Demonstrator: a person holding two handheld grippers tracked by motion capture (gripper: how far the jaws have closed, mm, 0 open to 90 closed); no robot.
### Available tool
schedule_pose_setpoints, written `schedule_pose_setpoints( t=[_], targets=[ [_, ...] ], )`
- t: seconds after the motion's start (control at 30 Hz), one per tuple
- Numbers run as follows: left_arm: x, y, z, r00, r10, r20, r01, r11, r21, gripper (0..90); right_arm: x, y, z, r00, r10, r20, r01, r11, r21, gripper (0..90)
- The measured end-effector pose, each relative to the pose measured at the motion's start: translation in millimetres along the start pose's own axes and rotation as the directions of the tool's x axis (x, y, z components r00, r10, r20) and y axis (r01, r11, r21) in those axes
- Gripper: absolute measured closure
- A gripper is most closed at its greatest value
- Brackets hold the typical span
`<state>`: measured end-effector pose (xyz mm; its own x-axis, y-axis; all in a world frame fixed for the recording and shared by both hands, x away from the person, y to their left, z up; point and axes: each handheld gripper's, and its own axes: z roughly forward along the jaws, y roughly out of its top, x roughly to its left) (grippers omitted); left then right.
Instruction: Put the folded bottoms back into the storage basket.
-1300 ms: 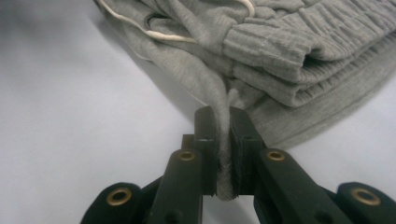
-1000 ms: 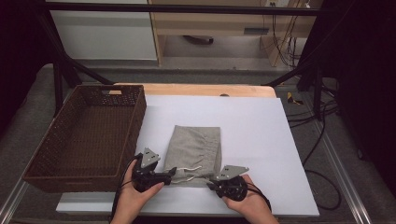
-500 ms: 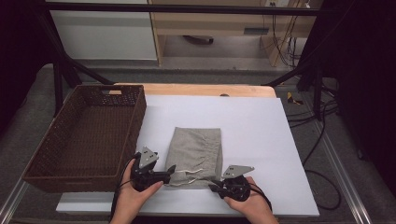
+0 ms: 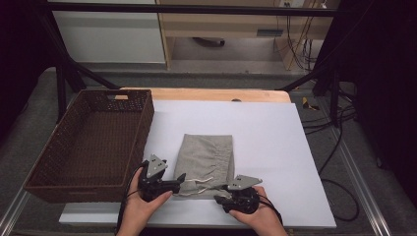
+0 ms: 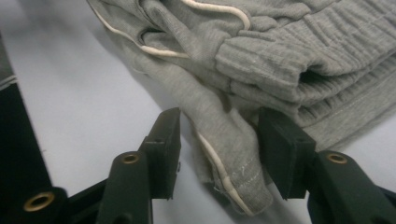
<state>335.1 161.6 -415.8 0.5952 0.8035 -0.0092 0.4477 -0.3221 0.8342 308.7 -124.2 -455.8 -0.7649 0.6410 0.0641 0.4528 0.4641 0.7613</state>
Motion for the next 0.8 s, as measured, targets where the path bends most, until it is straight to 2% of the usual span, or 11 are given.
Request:
schedule_pose_setpoints(
  t=[0.13,0.2,0.27,0.4,0.47,0.53,0.6,0.8],
  targets=[
    [-0.6,0.5,-0.6,1.0,0.002,-0.002,-0.002,1.0,-0.001,17.5,2.1,0.8,-0.2,0.9972,-0.042,0.062,0.041,0.999,0.016,68.8],
    [-2.6,1.8,-1.6,0.9997,0.021,-0.016,-0.021,0.9998,0.001,17.8,-0.7,1.9,-0.9,0.9982,-0.032,0.05,0.031,0.999,0.023,76.3],
    [-6.0,3.6,-2.6,0.9989,0.039,-0.027,-0.039,0.9992,-0.003,17.7,-2.7,3.1,-1.3,0.9991,-0.029,0.029,0.028,0.999,0.032,79.8],
    [-11.6,8.0,-2.3,0.9994,0.035,-0.005,-0.035,0.9994,-0.006,16.6,-8.3,2.9,-3.8,0.9997,0.01,-0.023,-0.009,0.999,0.037,82.7],
    [-12.9,11.9,-0.8,0.9998,0.017,0.01,-0.017,0.9998,-0.013,15.2,-10.6,1.8,-5.8,0.9981,0.045,-0.043,-0.043,0.998,0.039,82.9],
    [-12.1,17.9,1.2,0.9999,0.014,0.007,-0.014,0.9996,-0.026,13.3,-12.6,0.8,-7.0,0.9965,0.061,-0.057,-0.059,0.998,0.038,82.9],
    [-9.6,25.3,3.7,1.0,-0.003,0.002,0.003,0.9991,-0.043,12.5,-13.6,0.1,-7.3,0.9955,0.072,-0.061,-0.07,0.997,0.037,82.8],
    [2.1,50.7,19.5,1.0,0.0,0.009,0.001,0.9995,-0.031,9.0,-15.4,0.0,-8.5,0.9958,0.067,-0.063,-0.065,0.997,0.042,82.9]
  ],
)
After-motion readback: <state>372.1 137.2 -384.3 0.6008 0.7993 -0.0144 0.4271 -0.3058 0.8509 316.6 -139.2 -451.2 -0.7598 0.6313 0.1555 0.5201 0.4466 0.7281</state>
